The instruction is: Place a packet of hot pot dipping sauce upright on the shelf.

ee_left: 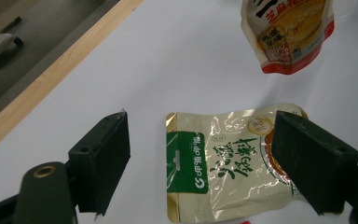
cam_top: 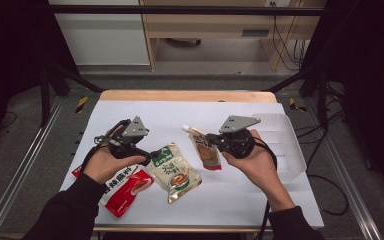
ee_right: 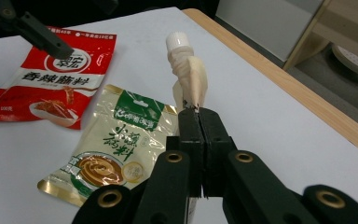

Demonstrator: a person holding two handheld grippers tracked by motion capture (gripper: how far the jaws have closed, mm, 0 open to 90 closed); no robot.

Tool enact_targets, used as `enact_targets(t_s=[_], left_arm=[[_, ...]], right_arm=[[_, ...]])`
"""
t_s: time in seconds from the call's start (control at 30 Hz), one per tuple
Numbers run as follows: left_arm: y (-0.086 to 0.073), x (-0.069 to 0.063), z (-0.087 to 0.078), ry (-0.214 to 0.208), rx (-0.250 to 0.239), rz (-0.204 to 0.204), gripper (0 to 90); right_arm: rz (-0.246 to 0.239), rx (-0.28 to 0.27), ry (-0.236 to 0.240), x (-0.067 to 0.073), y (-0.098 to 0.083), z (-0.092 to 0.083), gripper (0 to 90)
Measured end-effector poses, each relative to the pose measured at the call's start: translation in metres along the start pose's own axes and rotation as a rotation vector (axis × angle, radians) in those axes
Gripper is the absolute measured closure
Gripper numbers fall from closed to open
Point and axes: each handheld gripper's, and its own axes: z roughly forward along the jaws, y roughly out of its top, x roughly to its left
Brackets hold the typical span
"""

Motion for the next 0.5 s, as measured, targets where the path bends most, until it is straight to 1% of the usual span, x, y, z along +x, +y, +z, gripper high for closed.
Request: enact_targets(t_s=[0.07, 0.13, 0.17, 0.2, 0.23, 0.27, 0.3, 0.37, 0.43, 0.47, 0.5], left_arm=[[0.004, 0.002, 0.001, -0.020, -0.008, 0.000, 21.8], [0.008, 0.003, 0.001, -0.038, -0.005, 0.008, 23.2], [0.008, 0.003, 0.001, -0.050, -0.007, 0.004, 24.2], [0.008, 0.003, 0.001, -0.050, -0.007, 0.004, 26.3], [0.010, 0.002, 0.000, -0.061, -0.008, 0.015, 27.9], [0.010, 0.002, 0.000, -0.061, -0.008, 0.015, 29.1], [0.011, 0.000, -0.001, -0.063, -0.006, 0.023, 30.1], [0.012, -0.002, -0.002, -0.073, -0.006, 0.034, 30.8], [0.013, -0.003, -0.002, -0.083, -0.009, 0.033, 33.2], [0.013, -0.003, -0.002, -0.083, -0.009, 0.033, 33.9], [0.014, -0.003, -0.001, -0.093, -0.013, 0.034, 35.1]], right_arm=[[-0.022, -0.006, 0.019, 0.003, 0.006, 0.004, 89.6], [-0.033, -0.014, 0.033, 0.006, 0.009, 0.006, 89.6], [-0.035, -0.019, 0.038, 0.008, 0.011, 0.008, 89.6], [-0.035, -0.019, 0.038, 0.008, 0.011, 0.008, 89.6], [-0.051, -0.024, 0.051, 0.011, 0.014, 0.010, 89.7], [-0.051, -0.024, 0.051, 0.011, 0.014, 0.010, 89.7], [-0.061, -0.027, 0.063, 0.015, 0.017, 0.012, 89.6], [-0.064, -0.028, 0.070, 0.017, 0.018, 0.012, 89.6], [-0.075, -0.037, 0.088, 0.023, 0.021, 0.015, 89.6], [-0.075, -0.037, 0.088, 0.023, 0.021, 0.015, 89.6], [-0.081, -0.036, 0.097, 0.026, 0.022, 0.017, 89.6]])
